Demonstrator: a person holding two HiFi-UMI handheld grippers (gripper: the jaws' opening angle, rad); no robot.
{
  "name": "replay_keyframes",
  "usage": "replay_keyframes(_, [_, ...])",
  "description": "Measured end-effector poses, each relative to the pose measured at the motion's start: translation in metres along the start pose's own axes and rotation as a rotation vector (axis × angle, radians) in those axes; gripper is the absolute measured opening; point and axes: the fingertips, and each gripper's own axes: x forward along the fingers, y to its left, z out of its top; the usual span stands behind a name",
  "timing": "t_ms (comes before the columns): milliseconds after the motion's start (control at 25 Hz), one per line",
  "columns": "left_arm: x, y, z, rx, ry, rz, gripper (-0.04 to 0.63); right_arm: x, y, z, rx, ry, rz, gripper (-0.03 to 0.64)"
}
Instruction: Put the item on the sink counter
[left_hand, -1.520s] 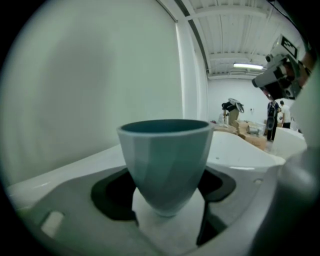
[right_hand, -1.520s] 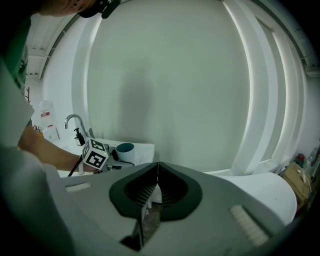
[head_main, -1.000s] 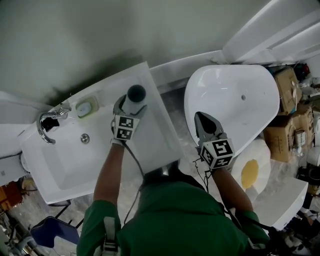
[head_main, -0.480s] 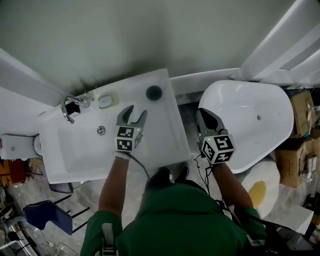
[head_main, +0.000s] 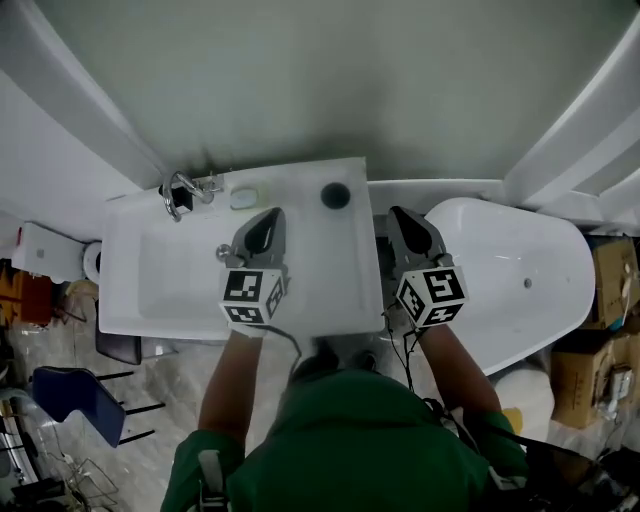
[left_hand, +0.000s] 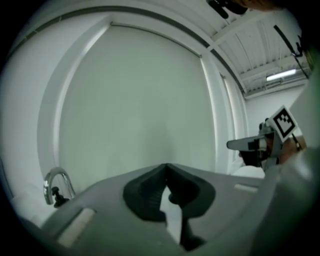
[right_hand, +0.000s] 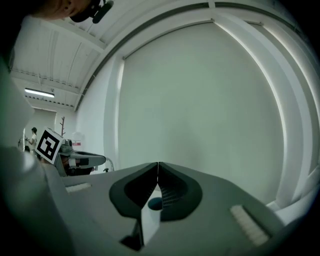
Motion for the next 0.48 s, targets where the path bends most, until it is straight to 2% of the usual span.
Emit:
replay_keyframes(160, [-0.023, -0.004, 0.035, 0.025, -0.070, 0.029, -0.002, -0.007, 0.015, 0.041, -0.055, -0.105, 0.039, 0.002])
replay_keyframes(480, [-0.051, -0.002, 0.110, 0.064, -0.228, 0.109, 0.000, -0.030, 0.026, 0.111, -0.166, -0.237, 0.052, 0.003])
